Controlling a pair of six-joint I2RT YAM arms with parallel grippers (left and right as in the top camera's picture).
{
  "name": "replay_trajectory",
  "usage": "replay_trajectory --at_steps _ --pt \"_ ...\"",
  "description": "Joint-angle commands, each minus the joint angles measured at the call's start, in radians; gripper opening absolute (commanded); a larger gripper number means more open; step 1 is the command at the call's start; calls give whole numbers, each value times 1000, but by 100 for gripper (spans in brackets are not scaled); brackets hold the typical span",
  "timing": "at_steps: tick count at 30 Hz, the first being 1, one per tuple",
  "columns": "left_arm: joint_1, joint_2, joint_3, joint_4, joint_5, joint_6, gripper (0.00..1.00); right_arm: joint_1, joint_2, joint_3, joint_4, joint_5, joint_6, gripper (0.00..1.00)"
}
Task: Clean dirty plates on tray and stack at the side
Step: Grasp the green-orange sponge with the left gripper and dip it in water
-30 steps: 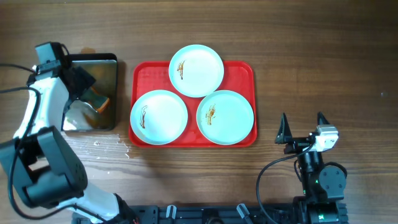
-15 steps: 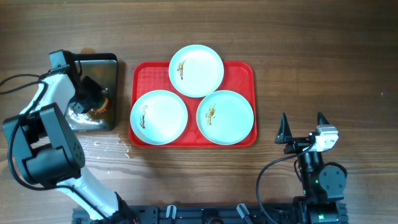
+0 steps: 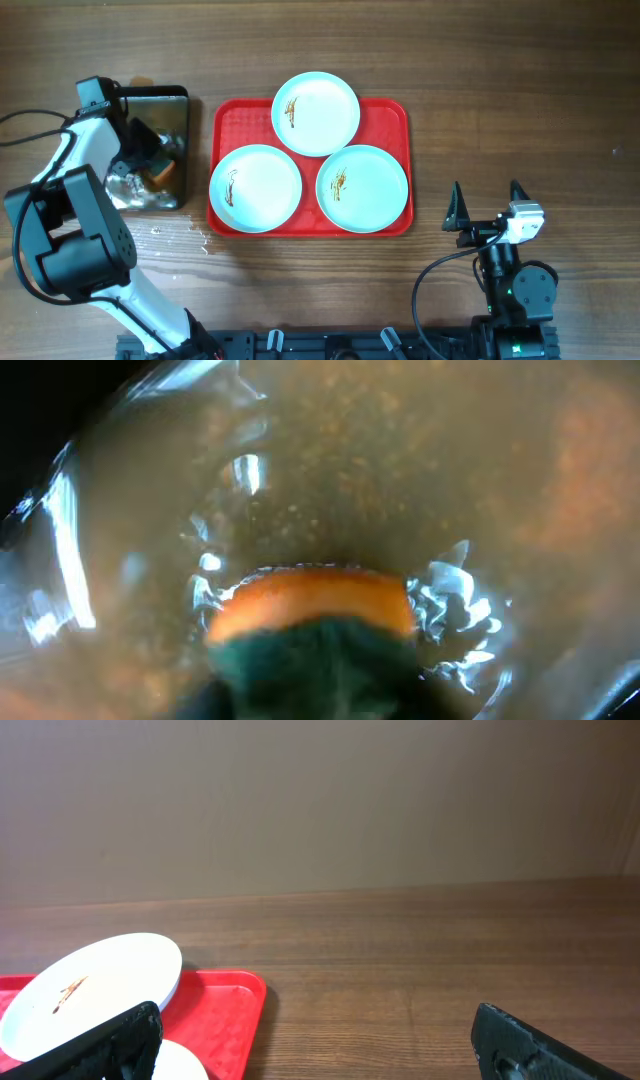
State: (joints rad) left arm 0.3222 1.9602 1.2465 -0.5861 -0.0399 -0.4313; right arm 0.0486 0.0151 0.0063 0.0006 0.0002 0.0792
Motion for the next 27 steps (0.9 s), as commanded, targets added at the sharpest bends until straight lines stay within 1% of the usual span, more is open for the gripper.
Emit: replay_trajectory --at_steps 1,6,7,8,10,11,13,14,15,16,21,22,23,24,27 --pt "2 14 -3 -14 -13 8 100 -2 -4 -1 5 -8 9 100" --pt "0 14 -3 -102 62 8 100 -2 -4 -1 5 -8 10 100" --pt "0 14 -3 -113 84 8 96 -2 -4 -1 5 -8 9 100" --pt "0 14 -3 -127 93 8 71 -2 -4 -1 5 -8 9 100" --pt "0 15 -3 -149 96 8 32 -2 -4 -1 5 -8 9 100" --pt "0 15 -3 -156 96 8 5 -2 -4 -1 5 -8 9 100" --pt "1 14 -3 -154 95 8 4 -2 -4 -1 5 -8 9 100" --pt "2 14 -3 -145 95 8 7 -2 -4 -1 5 -8 9 100" --pt "2 14 -3 -135 95 8 70 -2 -4 -1 5 -8 9 100" --pt "2 14 -3 -121 95 8 100 -2 -4 -1 5 -8 10 100" --pt "2 14 -3 -45 84 8 100 -2 -4 -1 5 -8 9 100" --pt "2 14 -3 -45 84 9 78 -2 -4 -1 5 -8 10 100" --pt "2 14 -3 -47 84 9 25 -2 -4 -1 5 -8 9 100" --pt "2 14 -3 -51 84 8 4 -2 -4 -1 5 -8 9 100" --pt "2 -31 -1 -72 84 9 4 -2 -4 -1 5 -8 9 100"
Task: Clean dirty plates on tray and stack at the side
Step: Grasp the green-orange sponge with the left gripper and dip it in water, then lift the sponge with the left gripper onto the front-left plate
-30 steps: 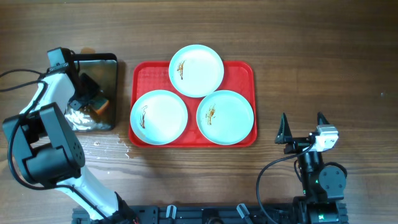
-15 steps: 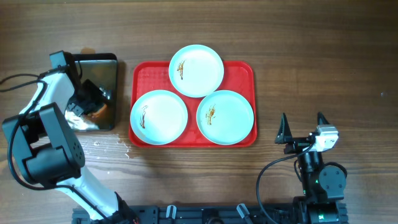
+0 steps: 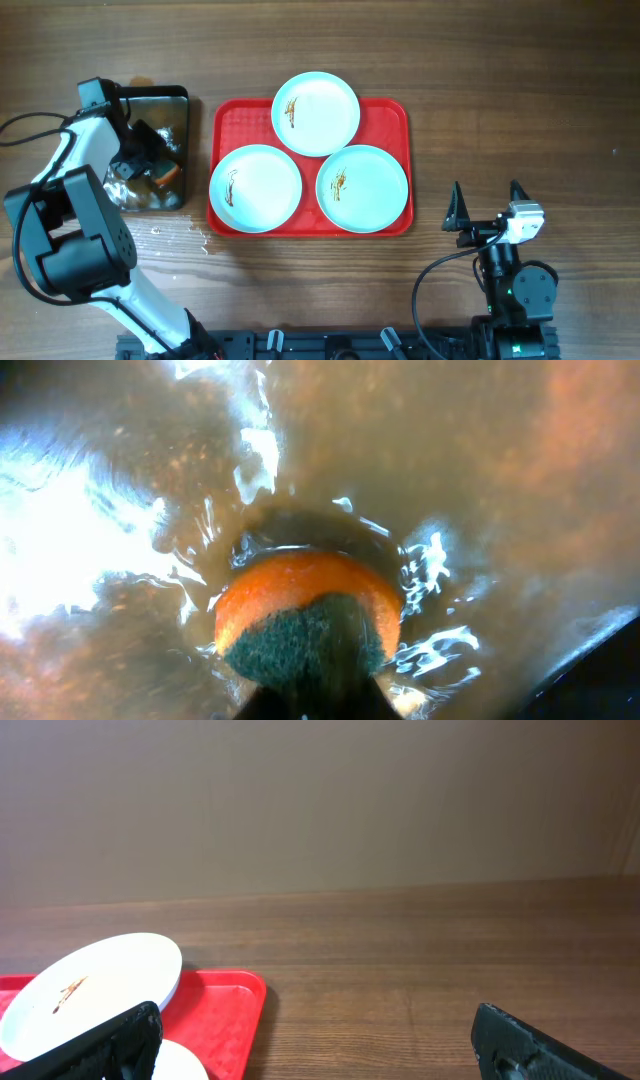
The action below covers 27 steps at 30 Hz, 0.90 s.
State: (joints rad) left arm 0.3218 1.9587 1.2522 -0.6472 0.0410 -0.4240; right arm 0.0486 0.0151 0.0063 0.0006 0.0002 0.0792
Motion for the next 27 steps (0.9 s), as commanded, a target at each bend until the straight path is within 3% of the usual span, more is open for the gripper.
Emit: replay_trajectory --at_steps 1,5,9,12,15,18,24,27 --pt "2 -63 -6 -11 3 1 4 -2 -4 -1 5 -8 10 100" --pt "2 -284 -6 8 -9 1 4 -2 -4 -1 5 -8 9 100" --pt "2 -477 -6 39 -110 2 4 -2 -4 -1 5 -8 9 100" --pt "2 -467 -18 59 -203 2 4 -2 -4 -1 5 -8 10 100" --pt "2 -266 -108 151 -330 54 4 -2 -4 -1 5 -8 9 100" --pt "1 -277 -97 153 -294 58 4 -2 -4 -1 5 -8 10 100" --pt "0 -526 -55 188 -143 59 4 -2 -4 -1 5 -8 9 100" --pt "2 -460 -94 180 -147 81 4 -2 -4 -1 5 -8 9 99"
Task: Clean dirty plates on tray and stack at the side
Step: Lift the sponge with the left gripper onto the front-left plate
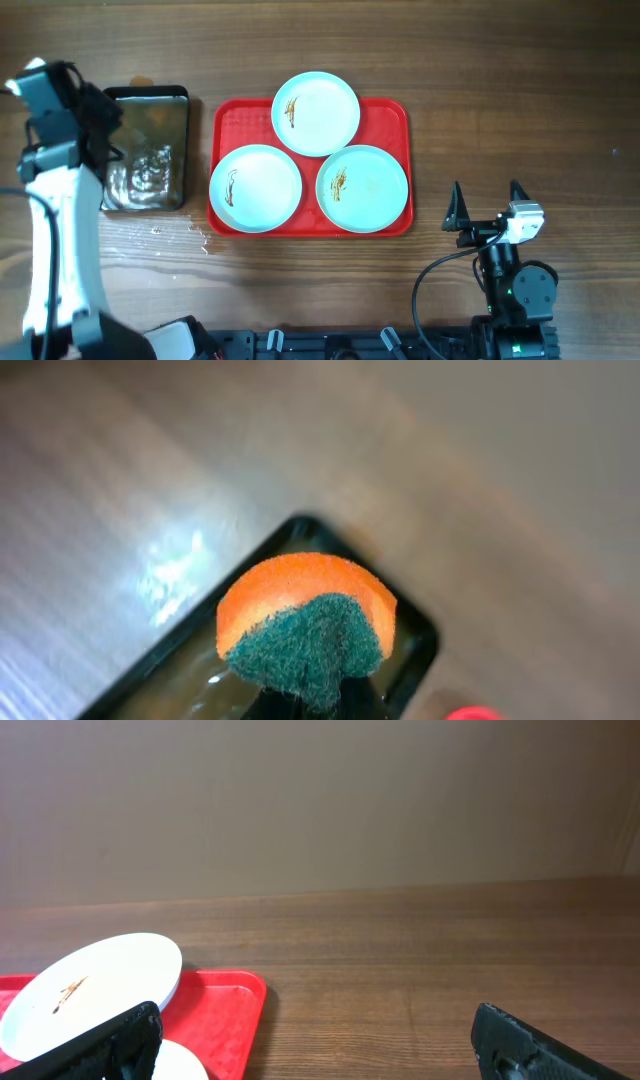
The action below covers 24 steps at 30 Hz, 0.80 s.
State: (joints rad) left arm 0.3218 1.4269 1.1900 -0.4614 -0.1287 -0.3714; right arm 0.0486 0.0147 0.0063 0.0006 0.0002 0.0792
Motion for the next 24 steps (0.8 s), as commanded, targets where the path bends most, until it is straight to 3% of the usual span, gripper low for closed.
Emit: replay_trajectory --at_steps 1,4,10,12,15,20,24 --pt "2 119 -54 -6 23 28 4 -2 -3 -1 5 -8 9 100" --pt "2 173 -54 -54 28 102 4 -2 -3 -1 5 -8 9 100" --pt "-4 -172 -5 -22 295 101 4 -2 -3 -1 5 -8 9 100" --pt "-32 -247 -6 -120 438 43 4 -2 -3 -1 5 -8 9 100" --pt "-137 -218 -8 -306 589 -9 4 -2 -3 -1 5 -8 9 100" --pt "-417 -63 -14 -441 579 -10 4 -2 -3 -1 5 -8 9 100" --pt "-534 77 -14 -433 401 -11 4 -2 -3 -1 5 -8 9 100"
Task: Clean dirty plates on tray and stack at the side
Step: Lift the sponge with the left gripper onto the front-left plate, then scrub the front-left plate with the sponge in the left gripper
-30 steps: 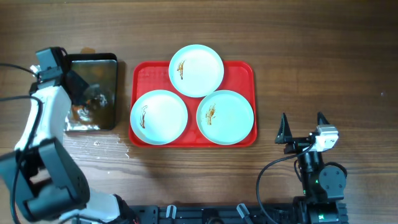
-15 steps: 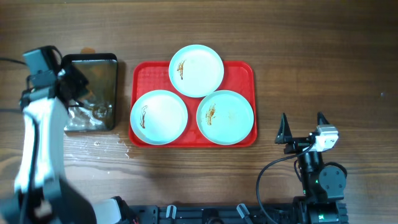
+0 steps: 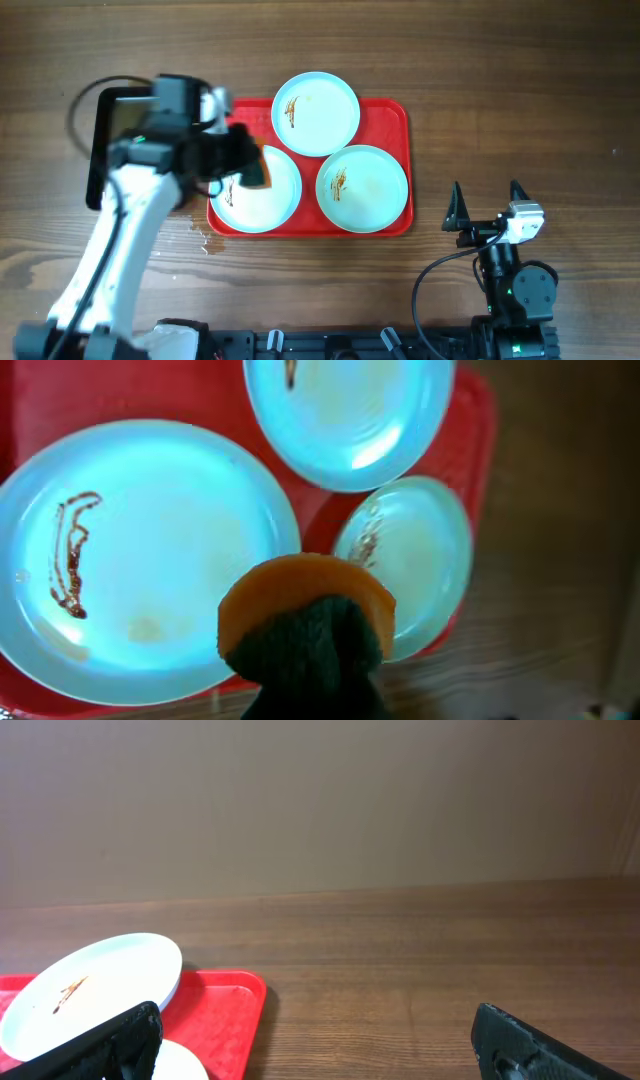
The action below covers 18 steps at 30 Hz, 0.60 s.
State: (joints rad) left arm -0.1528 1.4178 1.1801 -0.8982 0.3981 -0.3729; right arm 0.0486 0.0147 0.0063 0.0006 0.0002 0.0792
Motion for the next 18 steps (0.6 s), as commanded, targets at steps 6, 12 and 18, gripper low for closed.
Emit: replay_trajectory --at_steps 6,12,18 --pt "-74 285 -4 64 -175 -9 4 -2 -3 -1 5 -8 9 100" --pt "-74 344 -4 72 -175 -9 42 -2 -3 -1 5 -8 9 100" --pt "-74 344 -4 49 -253 -10 33 -2 -3 -1 5 -8 10 100"
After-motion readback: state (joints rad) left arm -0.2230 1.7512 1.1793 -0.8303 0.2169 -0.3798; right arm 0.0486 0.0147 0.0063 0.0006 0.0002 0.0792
